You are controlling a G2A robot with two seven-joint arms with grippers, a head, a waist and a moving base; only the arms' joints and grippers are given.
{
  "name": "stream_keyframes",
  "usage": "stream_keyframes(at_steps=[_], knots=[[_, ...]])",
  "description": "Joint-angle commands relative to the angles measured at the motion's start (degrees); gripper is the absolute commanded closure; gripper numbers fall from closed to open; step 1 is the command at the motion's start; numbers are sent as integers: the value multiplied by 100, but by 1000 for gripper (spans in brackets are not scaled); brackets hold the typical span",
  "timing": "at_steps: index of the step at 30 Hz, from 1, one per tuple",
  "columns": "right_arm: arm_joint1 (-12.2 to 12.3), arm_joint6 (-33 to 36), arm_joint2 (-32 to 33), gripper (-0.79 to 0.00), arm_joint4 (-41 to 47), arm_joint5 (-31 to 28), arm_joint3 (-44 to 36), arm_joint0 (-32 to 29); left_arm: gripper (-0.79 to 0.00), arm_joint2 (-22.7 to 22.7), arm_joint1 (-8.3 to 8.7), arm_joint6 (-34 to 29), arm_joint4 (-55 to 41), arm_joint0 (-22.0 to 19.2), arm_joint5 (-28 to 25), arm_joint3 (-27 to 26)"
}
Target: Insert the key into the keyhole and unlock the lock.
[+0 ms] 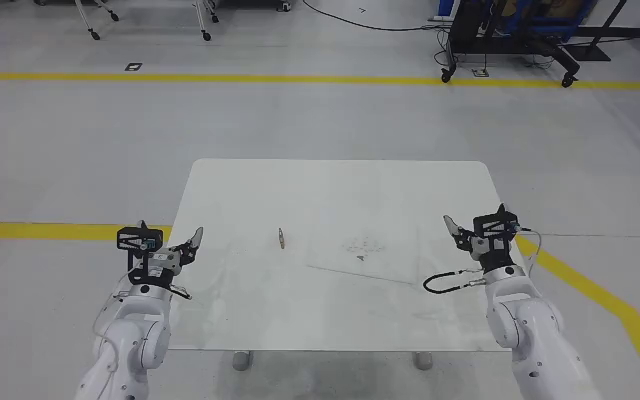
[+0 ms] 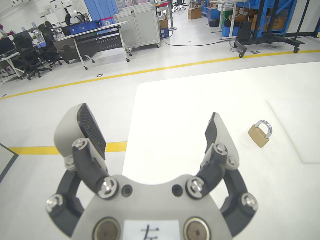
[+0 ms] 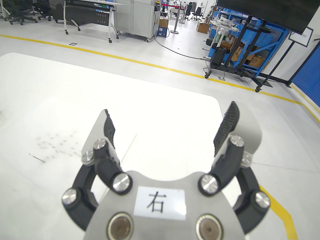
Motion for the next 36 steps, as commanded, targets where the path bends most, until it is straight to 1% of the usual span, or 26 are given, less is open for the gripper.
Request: stream_keyframes(at_steps=[1, 2, 4, 9, 10, 21, 22, 24, 27, 29, 31, 32, 33, 34, 35, 36], knots=[[-1, 6, -25, -785, -12, -22, 3, -1, -785, 0, 0, 0, 0, 0, 0, 0], [-5, 45, -126, -785, -73, -98, 28, 5, -785, 0, 0, 0, 0, 0, 0, 0], [-24, 156, -509, -785, -93, -534, 221, 173, -785, 0, 0, 0, 0, 0, 0, 0], [-74, 438, -1137, -785, 698, -1927, 907, 833, -785, 0, 0, 0, 0, 0, 0, 0], [-76, 509, -1180, -785, 738, -2061, 1021, 955, -785, 0, 0, 0, 0, 0, 0, 0], [-78, 525, -1198, -785, 785, -2119, 1088, 989, -785, 0, 0, 0, 0, 0, 0, 0], [-81, 536, -1241, -785, 923, -2308, 1184, 1020, -785, 0, 0, 0, 0, 0, 0, 0], [-82, 544, -1293, -785, 1441, -2954, 1548, 1165, -785, 0, 0, 0, 0, 0, 0, 0], [-63, 659, -1409, -785, 1741, -3979, 2079, 1528, -785, 0, 0, 0, 0, 0, 0, 0], [-37, 729, -1460, -785, 1640, -4556, 2383, 1780, -785, 0, 0, 0, 0, 0, 0, 0], [-3, 808, -1550, -785, 1175, -5035, 2459, 2022, -785, 0, 0, 0, 0, 0, 0, 0], [14, 831, -1598, -785, 857, -5171, 2459, 2110, -785, 0, 0, 0, 0, 0, 0, 0], [26, 856, -1659, -757, 548, -5255, 2452, 2191, -785, 0, 0, 0, 0, 0, 0, 0], [36, 848, -1732, -708, 236, -5321, 2419, 2263, -785, 0, 0, 0, 0, 0, 0, 0], [45, 808, -1794, -699, -40, -5364, 2411, 2324, -785, 0, 0, 0, 0, 0, 0, 0], [50, 746, -1836, -665, -262, -5310, 2424, 2374, -785, 0, 0, 0, 0, 0, 0, 0]])
